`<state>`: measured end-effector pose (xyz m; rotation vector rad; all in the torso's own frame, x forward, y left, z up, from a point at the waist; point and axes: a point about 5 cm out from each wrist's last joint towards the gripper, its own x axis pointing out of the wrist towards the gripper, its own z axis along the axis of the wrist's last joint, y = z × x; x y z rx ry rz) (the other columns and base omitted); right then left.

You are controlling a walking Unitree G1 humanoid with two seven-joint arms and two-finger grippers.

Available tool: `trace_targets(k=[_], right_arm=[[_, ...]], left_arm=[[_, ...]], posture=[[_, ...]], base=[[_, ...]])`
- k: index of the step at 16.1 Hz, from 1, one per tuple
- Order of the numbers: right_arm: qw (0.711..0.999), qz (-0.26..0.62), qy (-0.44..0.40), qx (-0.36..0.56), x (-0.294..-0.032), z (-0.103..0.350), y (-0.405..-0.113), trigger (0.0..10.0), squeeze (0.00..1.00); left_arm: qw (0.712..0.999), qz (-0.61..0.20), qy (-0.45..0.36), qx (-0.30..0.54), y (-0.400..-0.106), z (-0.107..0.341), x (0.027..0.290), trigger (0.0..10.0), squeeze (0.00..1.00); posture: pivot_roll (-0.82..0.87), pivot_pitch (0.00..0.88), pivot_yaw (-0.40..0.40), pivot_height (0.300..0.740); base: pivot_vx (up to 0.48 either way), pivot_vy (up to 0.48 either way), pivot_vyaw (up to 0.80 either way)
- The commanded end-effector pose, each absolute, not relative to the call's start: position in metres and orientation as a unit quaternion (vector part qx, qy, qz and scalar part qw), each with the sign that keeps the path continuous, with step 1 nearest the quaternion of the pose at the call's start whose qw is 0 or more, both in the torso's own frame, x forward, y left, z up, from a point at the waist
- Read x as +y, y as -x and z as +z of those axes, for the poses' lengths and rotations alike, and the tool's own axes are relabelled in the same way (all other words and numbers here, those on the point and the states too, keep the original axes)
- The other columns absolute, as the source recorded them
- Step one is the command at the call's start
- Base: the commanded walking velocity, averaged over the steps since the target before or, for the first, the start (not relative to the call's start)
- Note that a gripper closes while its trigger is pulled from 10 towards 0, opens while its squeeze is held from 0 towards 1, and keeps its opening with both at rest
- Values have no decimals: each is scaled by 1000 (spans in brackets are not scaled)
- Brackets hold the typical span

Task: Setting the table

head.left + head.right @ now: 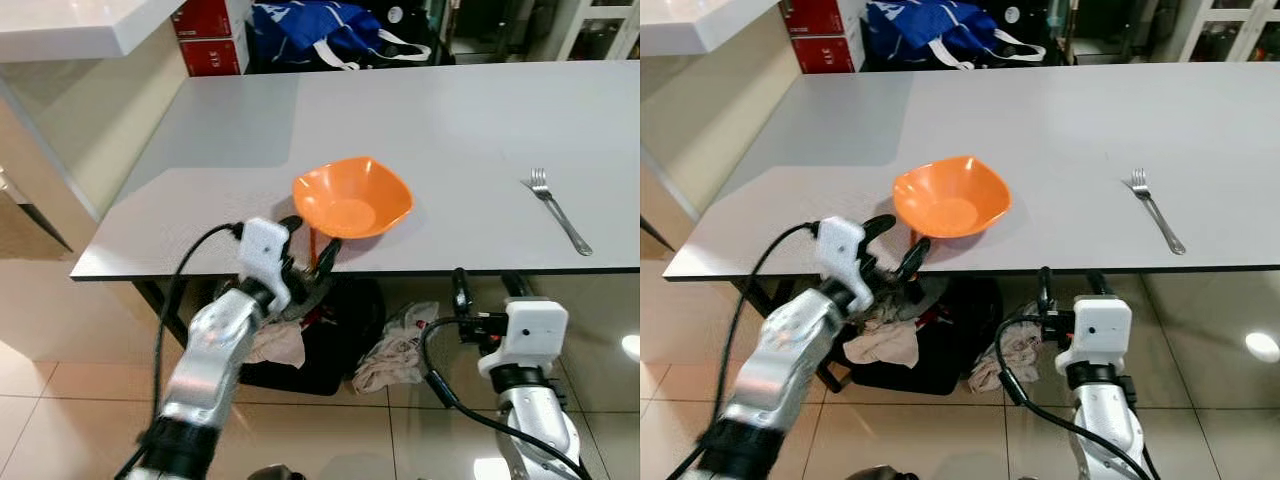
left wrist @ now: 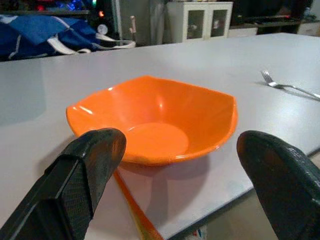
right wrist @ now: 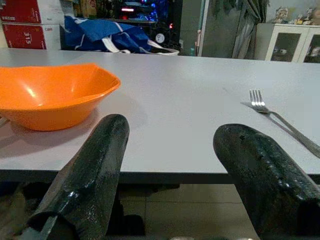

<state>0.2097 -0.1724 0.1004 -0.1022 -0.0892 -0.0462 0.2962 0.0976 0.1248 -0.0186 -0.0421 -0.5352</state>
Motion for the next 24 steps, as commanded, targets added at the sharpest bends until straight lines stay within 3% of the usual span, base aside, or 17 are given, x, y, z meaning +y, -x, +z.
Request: trace_targets(k=[1, 18, 24], right_arm=[[997, -24, 51, -45, -174, 103, -208, 10000, 0], [997, -16, 62, -38, -173, 101, -210, 10000, 0], [997, -18, 62, -31, -173, 97, -208, 10000, 0]], left_arm=[[966, -256, 5, -18, -303, 128, 97, 10000, 0], [965, -261, -2, -21, -308, 134, 83, 10000, 0], [969, -248, 2, 2, -312, 127, 86, 10000, 0]], posture=[[-45, 0, 90, 740], [-42, 0, 85, 740], [-46, 0, 91, 740]], base=[[0, 0, 0], [-60, 0, 0], [0, 457, 0]])
